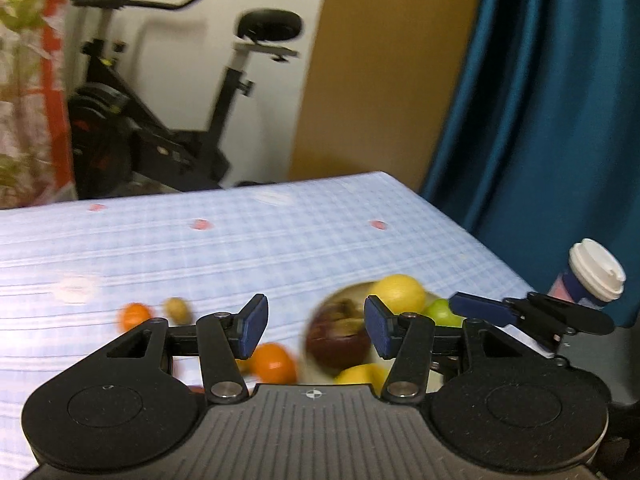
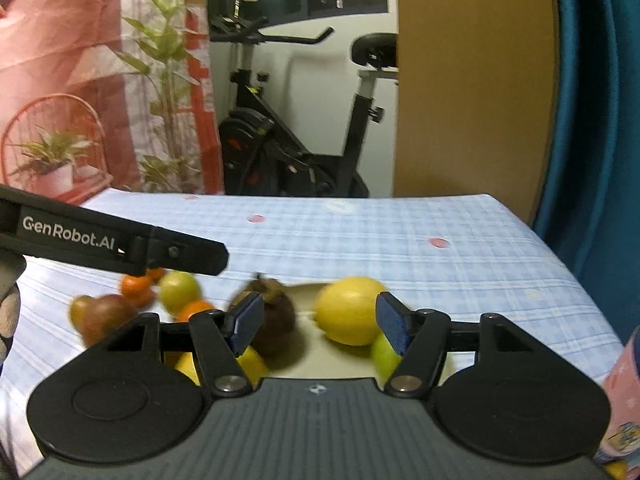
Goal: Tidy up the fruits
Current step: 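Open the left tool to release the green fruit beside the lemons, then move the left tool down to the red apple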
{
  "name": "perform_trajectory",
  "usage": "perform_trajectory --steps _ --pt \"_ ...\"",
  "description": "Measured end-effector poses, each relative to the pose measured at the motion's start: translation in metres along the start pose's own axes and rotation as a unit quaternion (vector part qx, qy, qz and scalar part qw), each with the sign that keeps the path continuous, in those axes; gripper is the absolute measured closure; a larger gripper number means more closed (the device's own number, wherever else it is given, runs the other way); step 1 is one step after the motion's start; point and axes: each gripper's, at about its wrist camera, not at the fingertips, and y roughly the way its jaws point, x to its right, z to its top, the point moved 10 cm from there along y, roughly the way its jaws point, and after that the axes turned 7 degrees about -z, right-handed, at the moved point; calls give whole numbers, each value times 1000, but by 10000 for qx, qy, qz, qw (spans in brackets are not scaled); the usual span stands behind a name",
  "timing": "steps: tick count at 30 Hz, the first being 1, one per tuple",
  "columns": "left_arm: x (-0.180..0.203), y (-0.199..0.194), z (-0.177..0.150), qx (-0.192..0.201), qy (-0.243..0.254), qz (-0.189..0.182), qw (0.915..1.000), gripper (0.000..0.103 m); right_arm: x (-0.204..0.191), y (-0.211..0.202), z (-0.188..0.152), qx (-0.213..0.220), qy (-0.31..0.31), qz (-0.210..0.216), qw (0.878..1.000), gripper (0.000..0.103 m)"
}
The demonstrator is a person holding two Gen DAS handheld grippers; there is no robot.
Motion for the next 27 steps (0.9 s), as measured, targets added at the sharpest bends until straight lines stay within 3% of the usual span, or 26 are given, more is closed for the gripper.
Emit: perform_trajectory --steps 5,13,20,27 --pt "-30 -37 -7 178 141 510 9984 47 -32 -4 -4 31 69 294 9995 38" --pt "-77 -91 -32 464 -393 1043 9927 47 -84 -14 -15 177 -84 889 9958 38" --pt "-95 -106 -57 482 -862 1039 9897 47 -119 -25 -34 205 -435 1322 9901 38" --pt "-94 -101 -72 403 -954 860 9909 47 -133 -20 -52 39 -631 1391 9883 38"
